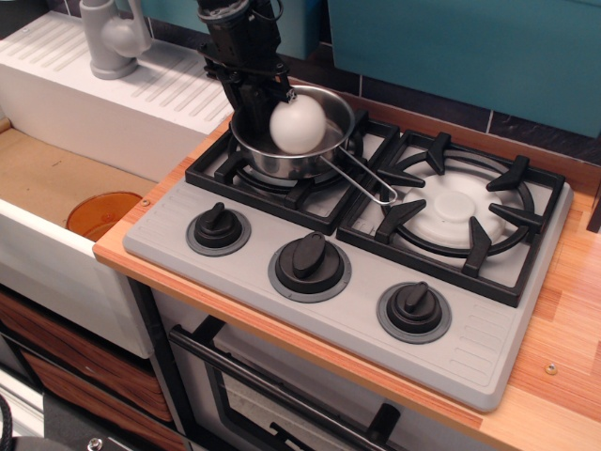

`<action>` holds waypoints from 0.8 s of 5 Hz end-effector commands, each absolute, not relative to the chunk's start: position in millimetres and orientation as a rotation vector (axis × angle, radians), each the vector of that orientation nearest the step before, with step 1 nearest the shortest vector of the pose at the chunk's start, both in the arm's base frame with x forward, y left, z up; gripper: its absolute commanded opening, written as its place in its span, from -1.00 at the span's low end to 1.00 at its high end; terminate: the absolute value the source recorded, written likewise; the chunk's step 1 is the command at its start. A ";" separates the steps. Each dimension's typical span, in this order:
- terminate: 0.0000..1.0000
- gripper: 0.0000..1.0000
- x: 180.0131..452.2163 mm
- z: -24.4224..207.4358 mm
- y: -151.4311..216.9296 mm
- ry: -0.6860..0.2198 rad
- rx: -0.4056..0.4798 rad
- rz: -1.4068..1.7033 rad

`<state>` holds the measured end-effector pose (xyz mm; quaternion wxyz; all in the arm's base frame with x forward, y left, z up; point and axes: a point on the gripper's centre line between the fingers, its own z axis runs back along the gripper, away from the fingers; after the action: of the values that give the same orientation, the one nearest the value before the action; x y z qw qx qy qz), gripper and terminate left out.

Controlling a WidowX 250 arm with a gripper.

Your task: Put egg in pot or pan an put pot or pan on stove

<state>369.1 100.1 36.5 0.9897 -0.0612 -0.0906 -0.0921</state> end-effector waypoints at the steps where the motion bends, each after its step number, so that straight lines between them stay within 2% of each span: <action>1: -1.00 1.00 366.2 68.2 92.9 -0.166 -0.089 -0.190; 3: -1.00 1.00 351.1 124.2 81.6 -0.113 -0.038 -0.166; 4: -1.00 1.00 346.7 141.7 74.9 -0.103 -0.019 -0.155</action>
<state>332.5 76.2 116.6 0.9968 -0.0245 -0.0101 -0.0757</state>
